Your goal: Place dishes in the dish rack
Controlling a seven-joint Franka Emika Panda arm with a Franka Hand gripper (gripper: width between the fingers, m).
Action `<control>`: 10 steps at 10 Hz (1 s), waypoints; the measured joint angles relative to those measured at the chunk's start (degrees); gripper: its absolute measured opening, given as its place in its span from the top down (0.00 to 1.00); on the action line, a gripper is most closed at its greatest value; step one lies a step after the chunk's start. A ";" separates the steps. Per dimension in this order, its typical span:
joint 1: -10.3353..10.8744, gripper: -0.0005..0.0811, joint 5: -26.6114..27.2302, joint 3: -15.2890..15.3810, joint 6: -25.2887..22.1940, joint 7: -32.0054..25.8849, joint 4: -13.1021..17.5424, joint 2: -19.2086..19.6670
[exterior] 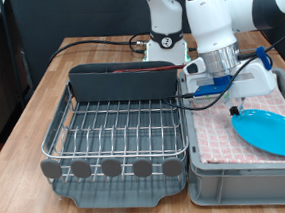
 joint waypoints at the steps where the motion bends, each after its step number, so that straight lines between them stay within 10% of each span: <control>1: 0.00 0.97 0.26 0.12 0.05 -0.23 0.03 0.00; 4: 0.07 0.97 -0.10 0.08 0.16 -0.21 0.14 0.00; 10: 5.91 0.97 -29.02 -10.60 -2.98 24.46 0.00 -2.57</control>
